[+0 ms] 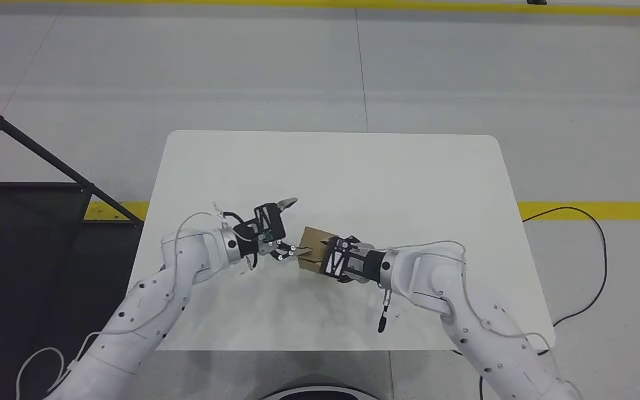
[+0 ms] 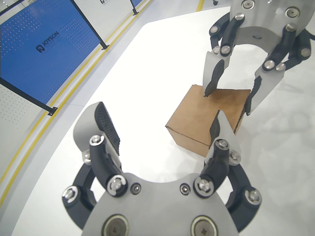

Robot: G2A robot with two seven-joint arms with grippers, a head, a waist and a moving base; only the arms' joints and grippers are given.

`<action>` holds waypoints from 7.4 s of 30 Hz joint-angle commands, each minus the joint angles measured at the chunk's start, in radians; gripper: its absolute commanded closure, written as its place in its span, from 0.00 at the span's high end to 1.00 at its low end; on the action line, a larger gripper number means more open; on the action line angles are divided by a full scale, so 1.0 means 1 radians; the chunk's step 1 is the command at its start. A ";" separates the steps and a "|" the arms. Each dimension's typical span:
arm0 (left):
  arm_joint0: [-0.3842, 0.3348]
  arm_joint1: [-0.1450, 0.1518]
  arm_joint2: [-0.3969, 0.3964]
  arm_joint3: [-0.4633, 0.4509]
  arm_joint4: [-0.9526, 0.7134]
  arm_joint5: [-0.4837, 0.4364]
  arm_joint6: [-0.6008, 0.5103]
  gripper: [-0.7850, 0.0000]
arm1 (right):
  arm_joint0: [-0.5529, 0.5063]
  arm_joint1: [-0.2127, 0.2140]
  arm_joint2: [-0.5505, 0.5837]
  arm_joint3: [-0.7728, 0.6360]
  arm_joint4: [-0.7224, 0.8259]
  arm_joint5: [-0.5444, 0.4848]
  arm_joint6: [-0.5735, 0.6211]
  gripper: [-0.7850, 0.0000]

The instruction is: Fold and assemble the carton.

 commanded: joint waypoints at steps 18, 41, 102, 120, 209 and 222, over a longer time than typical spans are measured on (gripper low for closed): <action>-0.005 0.001 0.015 0.020 0.015 -0.003 0.005 1.00 | -0.013 -0.002 0.019 -0.005 -0.014 0.001 -0.017 0.46; 0.000 0.002 0.012 0.010 -0.004 0.018 0.020 1.00 | -0.052 -0.001 0.072 -0.016 -0.062 0.078 -0.066 1.00; 0.080 0.012 -0.120 0.006 -0.143 0.104 0.049 1.00 | 0.278 -0.152 -0.221 0.813 -0.228 -0.275 -0.961 1.00; 0.082 0.012 -0.124 0.007 -0.143 0.105 0.051 1.00 | 0.294 -0.168 -0.229 0.849 -0.249 -0.254 -1.001 0.76; 0.135 0.027 -0.217 0.037 -0.171 0.119 0.091 1.00 | 0.261 -0.040 -0.232 0.609 -0.183 -0.359 -0.798 1.00; 0.134 0.025 -0.213 0.038 -0.170 0.123 0.087 1.00 | 0.252 -0.050 -0.209 0.575 -0.129 -0.299 -0.679 1.00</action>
